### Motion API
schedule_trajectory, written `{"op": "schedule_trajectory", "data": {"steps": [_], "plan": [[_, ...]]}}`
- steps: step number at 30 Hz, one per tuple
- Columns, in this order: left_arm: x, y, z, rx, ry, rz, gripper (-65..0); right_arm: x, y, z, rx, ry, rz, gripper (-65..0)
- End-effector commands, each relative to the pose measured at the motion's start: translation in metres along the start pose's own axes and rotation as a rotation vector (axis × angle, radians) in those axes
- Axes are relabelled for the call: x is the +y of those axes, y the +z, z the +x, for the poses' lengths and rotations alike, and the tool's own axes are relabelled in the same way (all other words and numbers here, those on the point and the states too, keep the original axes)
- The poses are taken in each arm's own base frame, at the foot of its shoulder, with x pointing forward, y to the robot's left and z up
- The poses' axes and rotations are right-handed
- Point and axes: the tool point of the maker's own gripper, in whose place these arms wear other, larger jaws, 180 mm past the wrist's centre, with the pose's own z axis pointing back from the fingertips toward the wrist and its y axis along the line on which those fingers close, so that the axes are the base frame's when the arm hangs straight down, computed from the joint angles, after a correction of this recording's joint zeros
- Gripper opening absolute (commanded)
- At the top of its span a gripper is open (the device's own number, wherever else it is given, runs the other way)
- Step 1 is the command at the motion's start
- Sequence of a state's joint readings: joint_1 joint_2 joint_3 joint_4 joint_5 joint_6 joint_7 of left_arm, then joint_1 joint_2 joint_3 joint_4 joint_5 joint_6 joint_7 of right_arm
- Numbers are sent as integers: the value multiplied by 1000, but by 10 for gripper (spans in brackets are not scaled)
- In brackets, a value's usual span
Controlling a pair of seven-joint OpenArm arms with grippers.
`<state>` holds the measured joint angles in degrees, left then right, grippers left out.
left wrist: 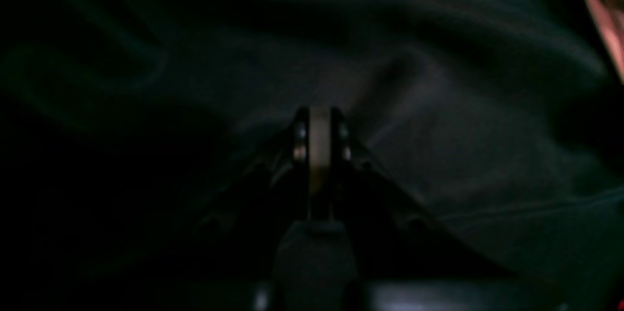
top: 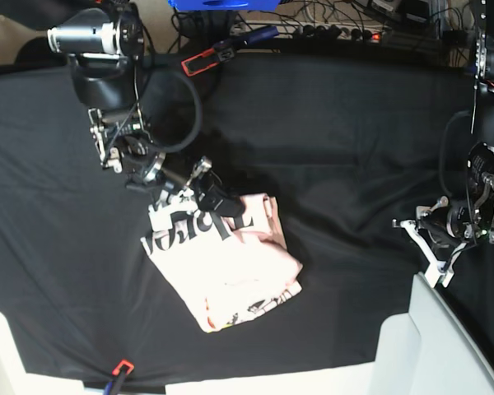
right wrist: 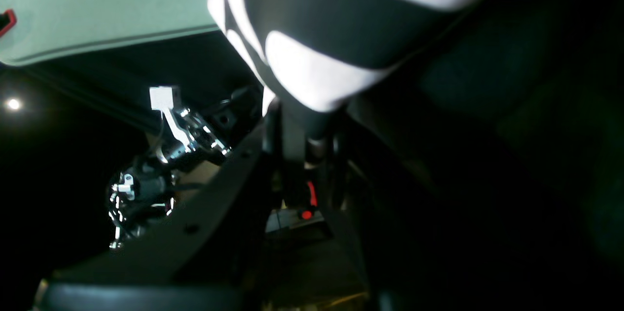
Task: Fold the T-shirt properly
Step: 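Grasp the 'Three' printed edge with the right gripper and lift it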
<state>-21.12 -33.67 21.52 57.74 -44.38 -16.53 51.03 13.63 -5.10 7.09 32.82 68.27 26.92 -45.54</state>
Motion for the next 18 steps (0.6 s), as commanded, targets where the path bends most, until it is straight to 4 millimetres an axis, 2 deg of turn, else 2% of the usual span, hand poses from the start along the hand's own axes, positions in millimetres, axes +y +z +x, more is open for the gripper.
{"op": "schedule_trajectory", "data": {"steps": [1,3,5,10,12,16,18], "plan": [[8,11,23,-56,-6,15,-650,-9,1,-8,35,-10,-42,-649],[8,11,23,-57,-6,15,-650,-9,1,-8,38,-8,-44,-646],[8,11,24,-59,-6,14,-650,-9,0,-10,52,-8,-48,-598],[7,11,24,-59,-2,12,-647,-25,3,-13,65,-129,-153,-247],[7,11,24,-59,-1,8,-579,-24,6,-11,50,-118,-155,-239],[-11,3,26,-66,3,-31,-344,-11,14,2,1,-76,-144,-264],[-29,-1,30,-67,23,-81,-291,-12,22,12,-46,-93,-176,-258]]}}
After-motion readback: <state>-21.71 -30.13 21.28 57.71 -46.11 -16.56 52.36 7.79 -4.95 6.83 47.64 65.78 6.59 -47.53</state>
